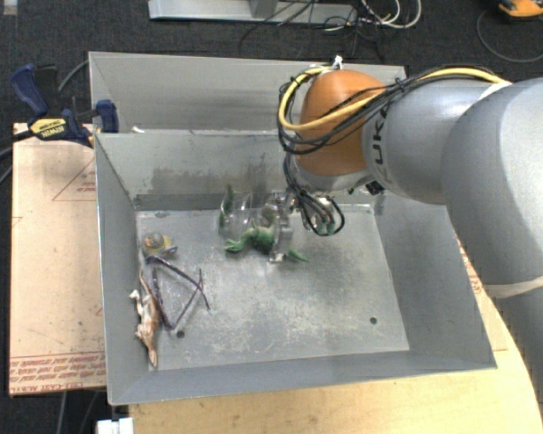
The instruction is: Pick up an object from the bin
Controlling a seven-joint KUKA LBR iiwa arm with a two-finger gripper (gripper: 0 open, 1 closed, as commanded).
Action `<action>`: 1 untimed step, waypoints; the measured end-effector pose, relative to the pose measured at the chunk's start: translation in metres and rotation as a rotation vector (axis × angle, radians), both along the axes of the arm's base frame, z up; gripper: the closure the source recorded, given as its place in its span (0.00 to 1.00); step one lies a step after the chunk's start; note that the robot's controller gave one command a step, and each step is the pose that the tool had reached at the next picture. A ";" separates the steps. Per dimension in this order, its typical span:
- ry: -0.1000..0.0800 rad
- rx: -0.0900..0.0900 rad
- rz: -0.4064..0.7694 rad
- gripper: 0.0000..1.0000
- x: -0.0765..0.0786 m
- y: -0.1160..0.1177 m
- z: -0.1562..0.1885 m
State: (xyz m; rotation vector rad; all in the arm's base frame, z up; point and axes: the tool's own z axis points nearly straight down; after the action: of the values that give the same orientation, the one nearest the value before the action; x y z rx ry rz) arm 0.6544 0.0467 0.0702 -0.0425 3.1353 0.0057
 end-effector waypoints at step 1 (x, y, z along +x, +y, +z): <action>0.004 0.000 -0.010 1.00 -0.007 0.000 -0.001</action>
Offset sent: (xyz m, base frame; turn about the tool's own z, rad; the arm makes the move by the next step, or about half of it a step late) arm -0.0016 -0.0277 -0.0002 -0.0146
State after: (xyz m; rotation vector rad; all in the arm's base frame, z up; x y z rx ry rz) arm 0.6479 0.0464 0.0694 -0.0275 3.1395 0.0059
